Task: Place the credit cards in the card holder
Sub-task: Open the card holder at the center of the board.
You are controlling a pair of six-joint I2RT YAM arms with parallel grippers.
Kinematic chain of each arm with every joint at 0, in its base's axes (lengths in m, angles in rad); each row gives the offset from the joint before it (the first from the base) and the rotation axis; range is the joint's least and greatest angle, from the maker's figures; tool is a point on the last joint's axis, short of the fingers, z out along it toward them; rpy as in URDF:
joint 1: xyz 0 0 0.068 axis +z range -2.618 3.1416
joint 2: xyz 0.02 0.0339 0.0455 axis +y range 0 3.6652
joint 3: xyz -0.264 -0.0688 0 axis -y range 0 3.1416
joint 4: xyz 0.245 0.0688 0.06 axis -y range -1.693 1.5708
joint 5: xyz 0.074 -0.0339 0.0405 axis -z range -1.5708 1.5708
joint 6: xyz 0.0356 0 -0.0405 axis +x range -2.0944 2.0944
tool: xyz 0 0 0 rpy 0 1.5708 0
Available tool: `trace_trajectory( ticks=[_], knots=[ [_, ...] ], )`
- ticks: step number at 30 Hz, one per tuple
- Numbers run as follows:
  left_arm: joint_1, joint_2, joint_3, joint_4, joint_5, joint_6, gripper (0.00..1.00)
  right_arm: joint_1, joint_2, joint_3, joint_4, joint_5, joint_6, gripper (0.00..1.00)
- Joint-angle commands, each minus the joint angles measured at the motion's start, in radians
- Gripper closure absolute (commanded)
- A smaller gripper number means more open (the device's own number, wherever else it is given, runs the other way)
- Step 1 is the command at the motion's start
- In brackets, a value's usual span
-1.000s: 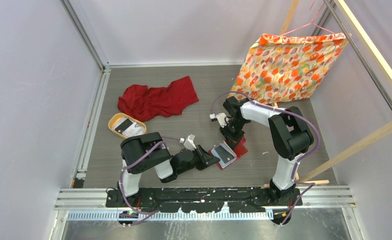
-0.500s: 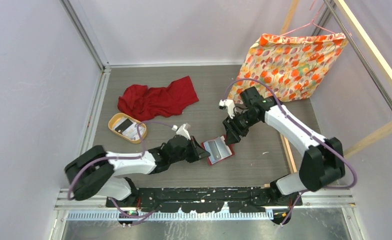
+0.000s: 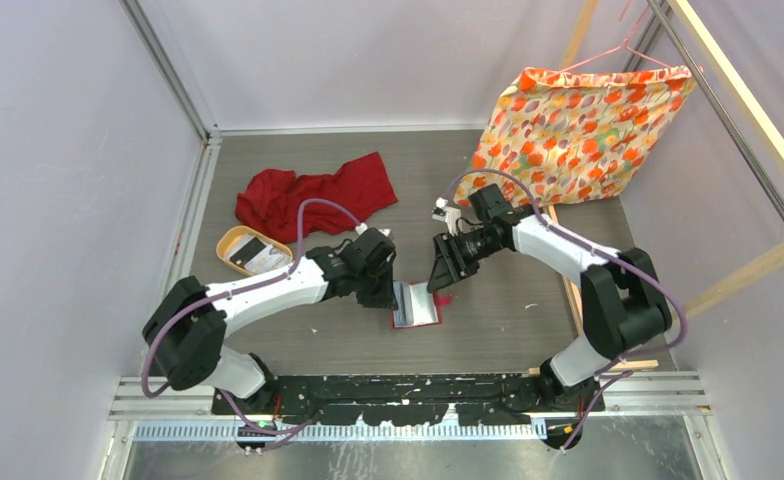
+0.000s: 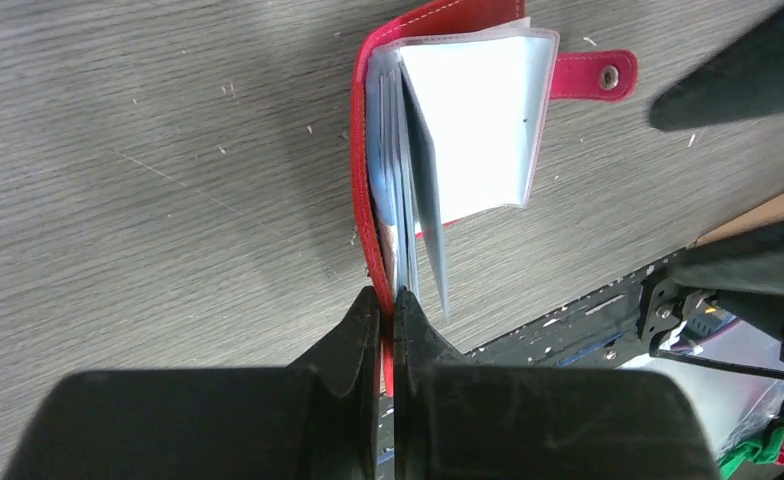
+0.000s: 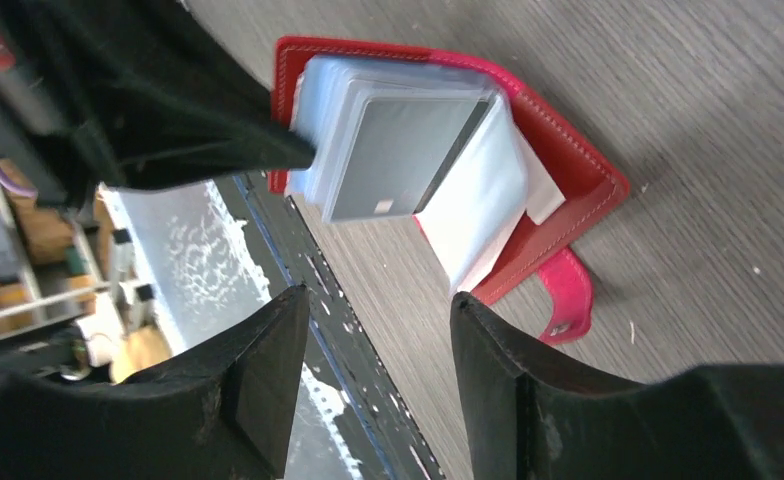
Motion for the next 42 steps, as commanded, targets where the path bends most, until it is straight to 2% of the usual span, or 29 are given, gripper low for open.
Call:
trace_trajectory(
  ticks=[1, 7, 13, 16, 22, 27, 37, 42],
  knots=[
    [0.004, 0.062, 0.14, -0.177, 0.025, 0.111, 1.0, -0.002, 0.077, -0.021, 0.181, -0.089, 0.221, 0.41],
    [0.008, 0.134, 0.248, -0.266, 0.03, 0.152, 1.0, -0.001, 0.157, -0.037, 0.313, -0.127, 0.359, 0.4],
    [0.019, 0.148, 0.312, -0.352, 0.028, 0.188, 1.0, -0.018, 0.153, -0.02, 0.295, -0.111, 0.349, 0.38],
    [0.023, 0.15, 0.342, -0.393, 0.024, 0.202, 1.0, -0.022, 0.136, 0.004, 0.233, -0.069, 0.285, 0.37],
    [0.023, 0.187, 0.417, -0.484, 0.02, 0.229, 1.0, -0.026, 0.088, 0.005, 0.216, -0.1, 0.219, 0.31],
    [0.02, 0.199, 0.465, -0.535, -0.024, 0.238, 1.0, -0.025, 0.112, -0.007, 0.258, -0.186, 0.26, 0.31],
    [0.004, 0.242, 0.515, -0.592, -0.122, 0.251, 1.0, -0.025, 0.143, -0.02, 0.308, -0.222, 0.305, 0.3],
    [-0.012, 0.264, 0.527, -0.589, -0.128, 0.245, 1.0, -0.027, 0.135, -0.025, 0.33, -0.229, 0.327, 0.31]
  ],
)
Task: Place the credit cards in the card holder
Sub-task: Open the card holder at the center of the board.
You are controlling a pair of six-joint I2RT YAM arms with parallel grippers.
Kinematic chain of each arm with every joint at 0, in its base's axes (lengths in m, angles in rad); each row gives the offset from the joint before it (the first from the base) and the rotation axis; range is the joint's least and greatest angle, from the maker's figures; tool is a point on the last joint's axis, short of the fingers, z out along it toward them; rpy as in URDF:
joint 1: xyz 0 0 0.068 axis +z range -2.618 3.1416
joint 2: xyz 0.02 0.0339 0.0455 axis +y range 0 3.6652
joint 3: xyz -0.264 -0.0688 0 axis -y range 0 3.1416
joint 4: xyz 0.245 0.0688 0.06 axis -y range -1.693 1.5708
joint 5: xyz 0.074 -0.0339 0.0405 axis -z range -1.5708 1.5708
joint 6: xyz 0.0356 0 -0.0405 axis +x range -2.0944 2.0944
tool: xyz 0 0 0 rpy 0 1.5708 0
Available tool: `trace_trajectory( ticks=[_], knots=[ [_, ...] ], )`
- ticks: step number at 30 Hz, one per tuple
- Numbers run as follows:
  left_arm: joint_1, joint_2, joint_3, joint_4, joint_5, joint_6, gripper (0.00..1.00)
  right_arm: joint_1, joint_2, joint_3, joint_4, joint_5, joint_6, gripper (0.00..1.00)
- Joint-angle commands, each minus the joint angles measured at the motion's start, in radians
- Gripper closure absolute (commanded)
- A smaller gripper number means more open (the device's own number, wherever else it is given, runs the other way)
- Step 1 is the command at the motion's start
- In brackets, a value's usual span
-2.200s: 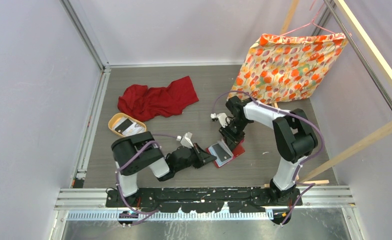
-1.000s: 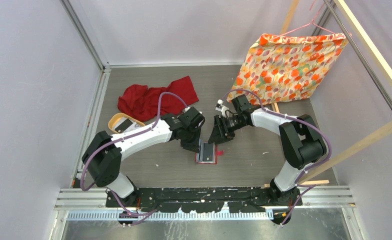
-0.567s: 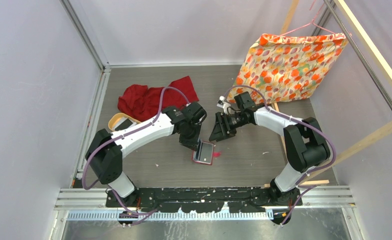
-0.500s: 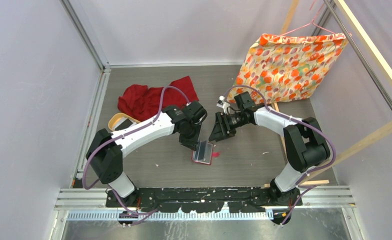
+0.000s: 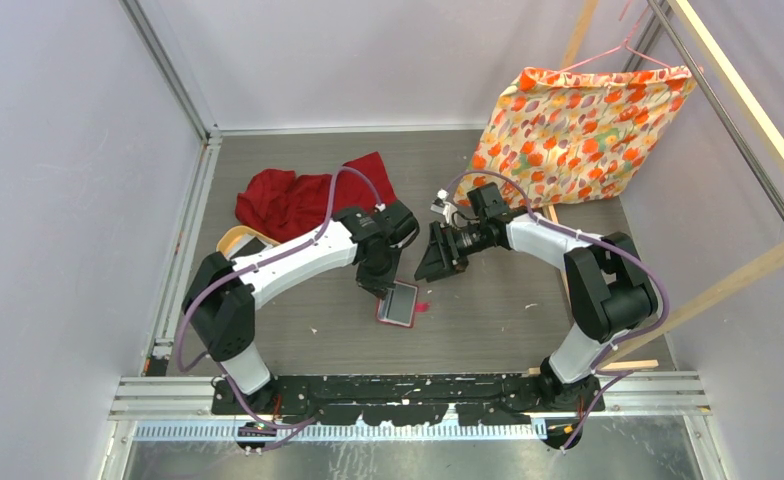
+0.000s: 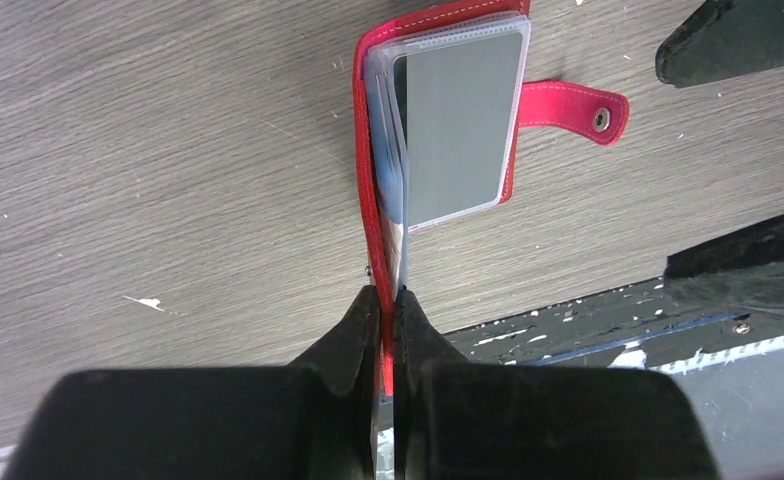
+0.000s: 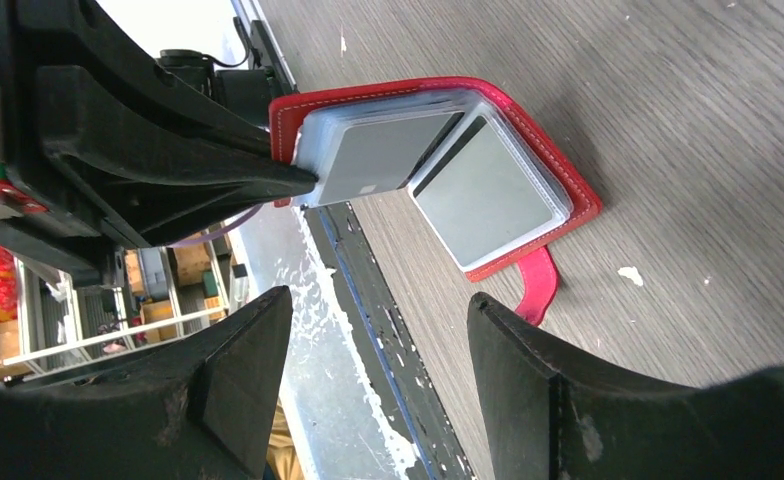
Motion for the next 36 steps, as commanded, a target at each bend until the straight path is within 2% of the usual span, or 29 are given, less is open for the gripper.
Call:
trace_trajectory(
  ticks=[1, 7, 16, 25, 36],
  knots=[
    [-0.019, 0.015, 0.055, -0.022, -0.036, 0.01, 1.0, -0.004, -0.01, 0.004, 0.045, -0.035, 0.026, 0.31],
    [-0.034, 0.027, 0.056, -0.002, -0.058, -0.006, 1.0, -0.004, -0.001, -0.001, 0.055, -0.031, 0.037, 0.31],
    [-0.052, 0.045, 0.082, 0.007, -0.059, -0.012, 1.0, -0.005, 0.061, -0.02, 0.141, -0.009, 0.147, 0.34],
    [-0.052, 0.052, 0.059, 0.083, -0.001, -0.027, 1.0, -0.002, 0.135, -0.016, 0.172, -0.036, 0.211, 0.38],
    [-0.046, 0.054, 0.035, 0.134, 0.026, -0.042, 1.0, 0.027, 0.138, -0.017, 0.203, -0.069, 0.237, 0.37]
  ],
)
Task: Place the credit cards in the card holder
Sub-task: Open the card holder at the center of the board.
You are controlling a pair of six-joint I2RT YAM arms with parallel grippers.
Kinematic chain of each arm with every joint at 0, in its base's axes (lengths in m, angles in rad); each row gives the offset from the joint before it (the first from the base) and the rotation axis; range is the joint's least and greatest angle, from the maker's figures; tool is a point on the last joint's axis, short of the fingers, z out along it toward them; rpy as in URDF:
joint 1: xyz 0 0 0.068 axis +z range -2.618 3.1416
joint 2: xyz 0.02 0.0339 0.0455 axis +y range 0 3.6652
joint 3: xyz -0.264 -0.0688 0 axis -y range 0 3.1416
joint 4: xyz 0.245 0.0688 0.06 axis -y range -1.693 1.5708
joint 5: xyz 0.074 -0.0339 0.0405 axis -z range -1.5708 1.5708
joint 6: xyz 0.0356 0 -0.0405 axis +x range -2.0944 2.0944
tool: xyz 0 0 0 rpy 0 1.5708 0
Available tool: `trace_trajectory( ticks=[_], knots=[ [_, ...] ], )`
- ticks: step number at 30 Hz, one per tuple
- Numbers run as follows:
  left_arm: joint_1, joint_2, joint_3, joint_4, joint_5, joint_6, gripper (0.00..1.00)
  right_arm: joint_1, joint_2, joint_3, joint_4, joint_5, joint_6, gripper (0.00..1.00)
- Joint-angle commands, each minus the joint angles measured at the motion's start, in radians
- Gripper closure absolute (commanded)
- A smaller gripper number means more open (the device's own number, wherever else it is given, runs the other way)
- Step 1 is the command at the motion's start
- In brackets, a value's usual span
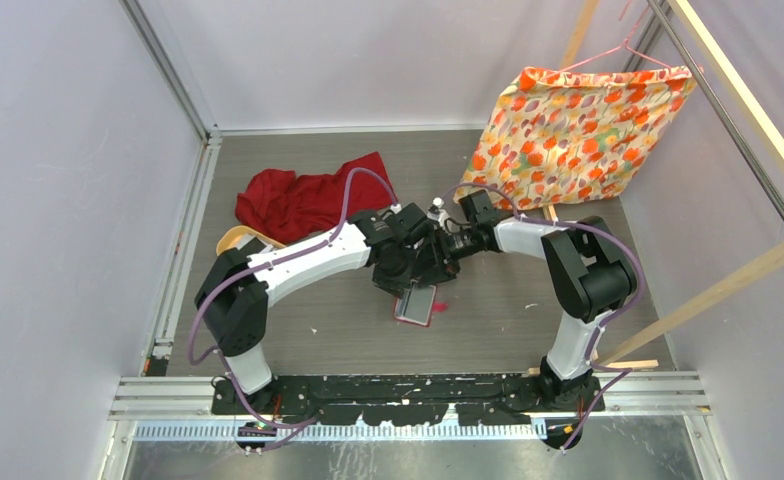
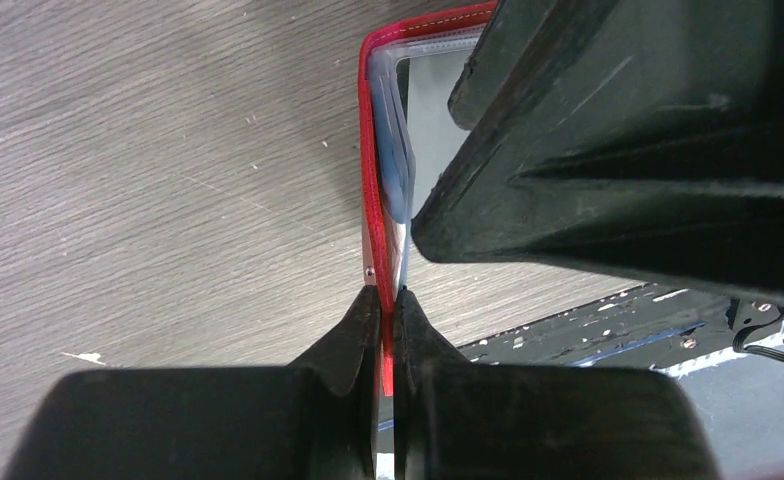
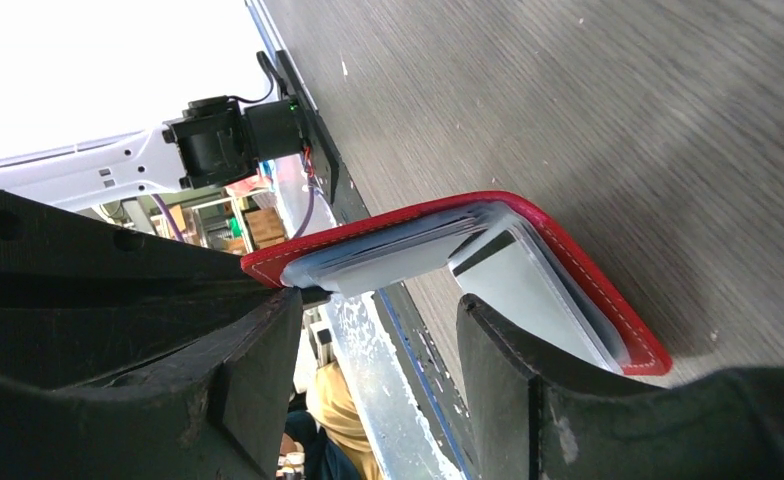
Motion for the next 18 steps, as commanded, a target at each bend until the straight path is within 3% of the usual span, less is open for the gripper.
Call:
trace_trajectory(
  ticks=[1, 15, 18],
  knots=[
    [0.006, -0.012, -0.007, 0.053, 0.038, -0.012, 1.0, 0.018, -0.003, 0.008, -0.008, -0.012, -0.019, 0.37],
    [0.038, -0.07, -0.082, 0.097, 0.066, -0.028, 1.0, 0.034, 0.016, 0.066, -0.192, 0.131, -0.16, 0.44],
    [0.049, -0.086, -0.111, 0.127, 0.09, -0.034, 1.0, 0.028, 0.012, 0.058, -0.158, 0.047, -0.139, 0.41]
  ],
)
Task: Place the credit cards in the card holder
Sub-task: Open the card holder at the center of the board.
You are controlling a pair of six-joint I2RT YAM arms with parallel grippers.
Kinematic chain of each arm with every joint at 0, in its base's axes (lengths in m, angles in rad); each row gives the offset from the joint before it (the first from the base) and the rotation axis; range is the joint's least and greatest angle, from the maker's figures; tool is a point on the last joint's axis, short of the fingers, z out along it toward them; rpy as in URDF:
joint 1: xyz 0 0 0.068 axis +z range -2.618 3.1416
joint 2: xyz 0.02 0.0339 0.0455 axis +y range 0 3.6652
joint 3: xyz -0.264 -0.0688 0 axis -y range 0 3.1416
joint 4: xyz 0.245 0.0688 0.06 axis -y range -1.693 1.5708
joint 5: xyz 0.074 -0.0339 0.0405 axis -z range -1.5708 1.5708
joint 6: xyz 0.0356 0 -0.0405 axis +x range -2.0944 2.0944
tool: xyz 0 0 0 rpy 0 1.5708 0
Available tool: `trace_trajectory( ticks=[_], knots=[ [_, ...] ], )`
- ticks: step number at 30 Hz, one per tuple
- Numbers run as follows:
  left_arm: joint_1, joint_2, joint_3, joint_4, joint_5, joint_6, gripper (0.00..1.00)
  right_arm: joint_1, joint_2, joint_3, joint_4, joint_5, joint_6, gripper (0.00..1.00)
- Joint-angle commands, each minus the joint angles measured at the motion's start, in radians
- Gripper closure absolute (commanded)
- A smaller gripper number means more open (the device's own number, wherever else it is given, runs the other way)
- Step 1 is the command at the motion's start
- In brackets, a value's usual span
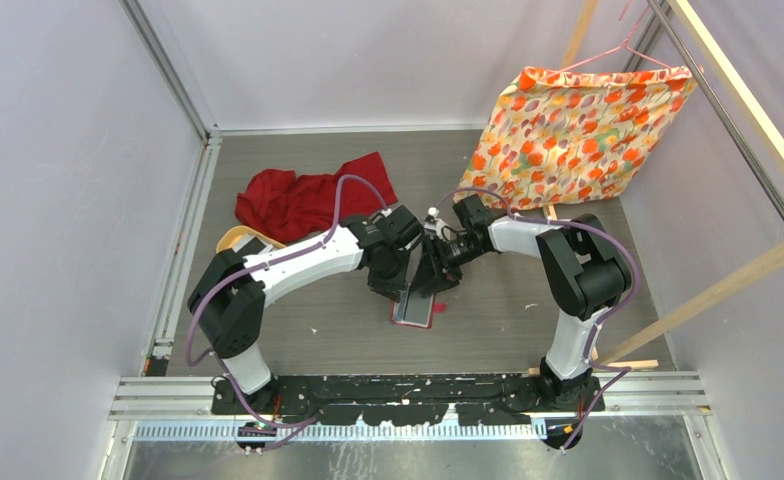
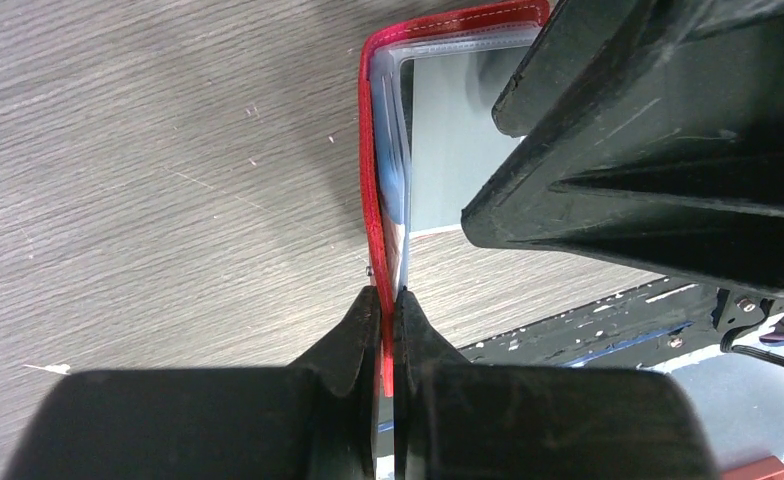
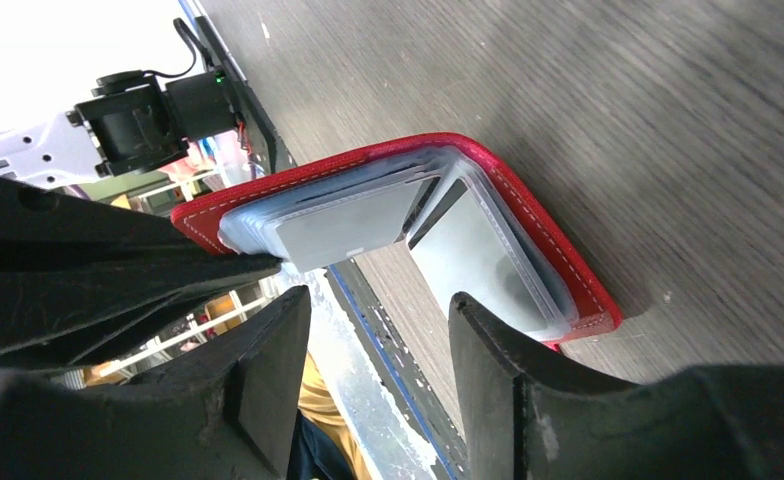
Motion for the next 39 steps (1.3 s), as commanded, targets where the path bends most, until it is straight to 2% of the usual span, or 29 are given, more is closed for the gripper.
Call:
trace_trajectory(
  ticks=[1, 7, 17, 27, 39],
  knots=[
    [0.014, -0.065, -0.028, 0.066, 0.043, -0.013, 1.0, -0.002, -0.018, 0.021, 0.037, -0.079, 0.006, 0.4],
    [0.026, -0.073, -0.07, 0.14, 0.111, -0.037, 1.0, 0.004, -0.022, 0.015, 0.068, -0.103, 0.028, 0.35],
    [0.049, -0.106, -0.154, 0.271, 0.21, -0.09, 1.0, 0.011, -0.003, 0.03, 0.016, -0.037, -0.001, 0.36],
    [0.092, -0.145, -0.237, 0.345, 0.249, -0.12, 1.0, 0.01, 0.014, 0.056, -0.05, 0.006, -0.056, 0.39],
    [0.129, -0.187, -0.375, 0.56, 0.359, -0.218, 1.0, 0.011, 0.041, 0.062, -0.056, -0.076, -0.071, 0.33]
  ],
)
